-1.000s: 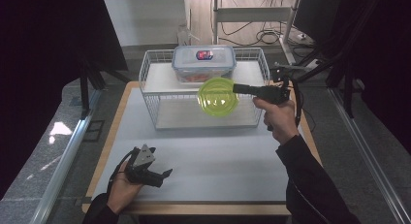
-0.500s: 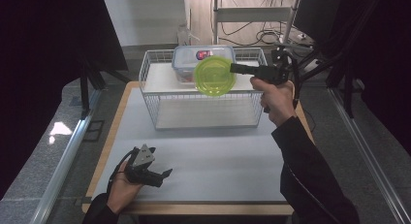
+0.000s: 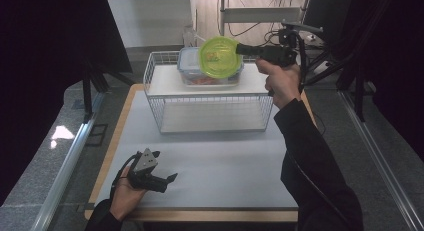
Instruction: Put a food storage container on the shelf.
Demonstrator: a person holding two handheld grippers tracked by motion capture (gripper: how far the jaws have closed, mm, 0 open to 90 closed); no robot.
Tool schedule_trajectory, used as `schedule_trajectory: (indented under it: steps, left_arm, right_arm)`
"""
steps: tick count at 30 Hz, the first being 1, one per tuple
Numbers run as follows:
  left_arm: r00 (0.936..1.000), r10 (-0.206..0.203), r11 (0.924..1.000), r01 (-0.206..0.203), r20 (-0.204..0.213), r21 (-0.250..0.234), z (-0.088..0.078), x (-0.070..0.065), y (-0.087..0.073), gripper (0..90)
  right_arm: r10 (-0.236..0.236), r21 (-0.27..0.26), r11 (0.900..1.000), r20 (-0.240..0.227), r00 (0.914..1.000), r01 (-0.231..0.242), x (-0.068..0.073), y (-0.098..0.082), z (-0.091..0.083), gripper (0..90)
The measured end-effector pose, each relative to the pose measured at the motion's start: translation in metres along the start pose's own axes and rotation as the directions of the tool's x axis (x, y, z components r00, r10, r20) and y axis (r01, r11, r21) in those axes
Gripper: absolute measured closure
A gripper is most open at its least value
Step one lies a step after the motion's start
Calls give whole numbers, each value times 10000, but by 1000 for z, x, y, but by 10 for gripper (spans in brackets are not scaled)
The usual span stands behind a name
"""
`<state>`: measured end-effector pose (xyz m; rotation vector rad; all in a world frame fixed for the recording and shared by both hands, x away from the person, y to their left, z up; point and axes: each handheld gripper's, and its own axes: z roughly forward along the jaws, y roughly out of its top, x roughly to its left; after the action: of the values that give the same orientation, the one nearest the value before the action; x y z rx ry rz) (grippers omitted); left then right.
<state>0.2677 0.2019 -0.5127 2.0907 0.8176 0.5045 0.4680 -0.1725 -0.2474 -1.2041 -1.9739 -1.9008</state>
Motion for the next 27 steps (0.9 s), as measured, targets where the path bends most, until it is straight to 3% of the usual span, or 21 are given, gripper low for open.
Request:
schedule_trajectory:
  steps: [9,18,27]
  left_arm:
    - [10000,-4,10000,4,80,-1,0,0,0,35]
    - [9999,2,10000,-2,141,-9,0,0,-1,36]
    - [9998,30,10000,-30,210,12,1,0,-1,36]
  right_arm:
    - [314,-161,9994,495,9983,-306,-9,20,24,838]
    - [781,-221,9968,789,9938,-766,-19,29,46,837]
    - [1554,-365,9877,1051,9822,-1524,-33,33,60,829]
